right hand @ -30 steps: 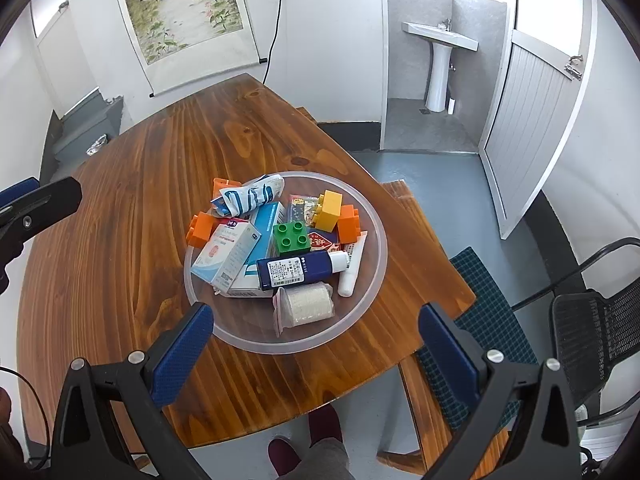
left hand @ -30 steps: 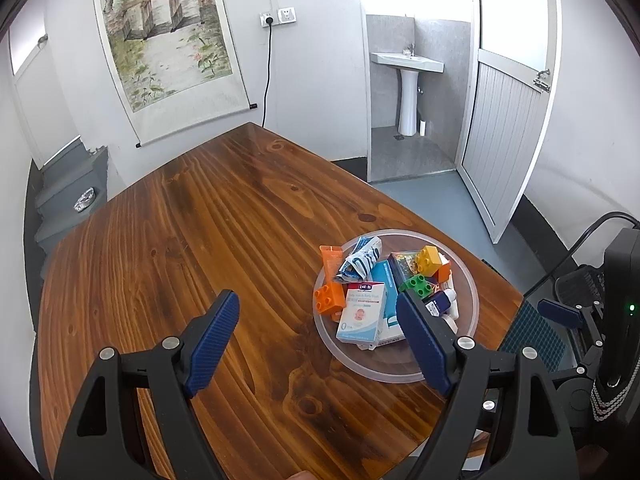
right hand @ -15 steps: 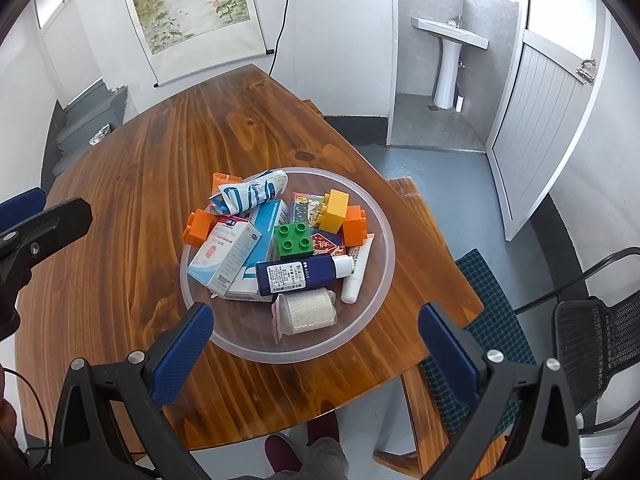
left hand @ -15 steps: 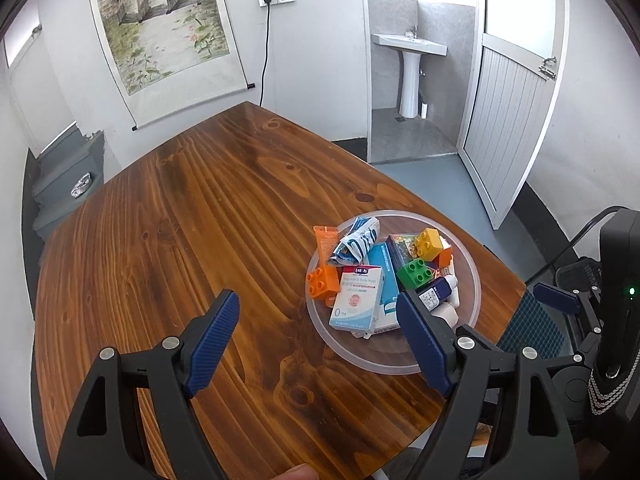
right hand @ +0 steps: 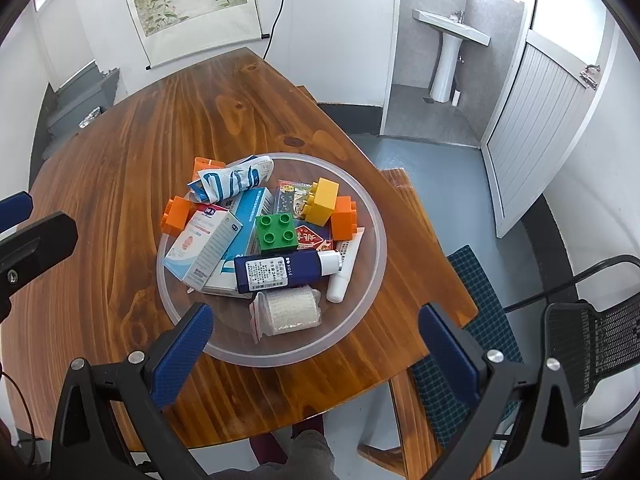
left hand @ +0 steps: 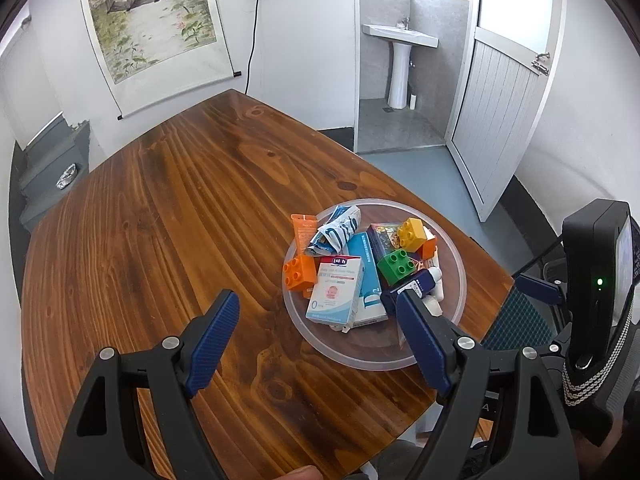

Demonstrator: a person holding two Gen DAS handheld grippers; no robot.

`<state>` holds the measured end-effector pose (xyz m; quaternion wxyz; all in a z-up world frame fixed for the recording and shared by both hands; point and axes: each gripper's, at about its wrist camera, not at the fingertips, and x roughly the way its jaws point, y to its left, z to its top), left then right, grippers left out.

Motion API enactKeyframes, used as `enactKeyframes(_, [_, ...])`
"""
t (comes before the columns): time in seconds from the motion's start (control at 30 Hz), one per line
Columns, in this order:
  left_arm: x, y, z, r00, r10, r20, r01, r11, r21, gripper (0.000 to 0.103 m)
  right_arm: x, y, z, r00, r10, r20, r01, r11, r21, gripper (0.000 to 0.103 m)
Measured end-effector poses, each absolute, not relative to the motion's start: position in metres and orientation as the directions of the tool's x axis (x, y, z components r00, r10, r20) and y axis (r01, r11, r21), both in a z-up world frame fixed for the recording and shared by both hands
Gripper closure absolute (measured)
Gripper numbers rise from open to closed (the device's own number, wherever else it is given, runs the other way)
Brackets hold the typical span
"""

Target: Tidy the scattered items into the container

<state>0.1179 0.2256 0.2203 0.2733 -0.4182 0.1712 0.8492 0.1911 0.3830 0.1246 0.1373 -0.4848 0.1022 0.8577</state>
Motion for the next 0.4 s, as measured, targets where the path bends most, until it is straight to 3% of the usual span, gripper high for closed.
enactKeyframes(0.4, [0.1101,0.2326,0.2156,-0.447,0.356,-0.821,-0.617,-0.787,-0.006,0.019,0.1867,0.3931,0.1187,-0.488,0.115,-0.865,-0.332,-0.941,0.062,0.0])
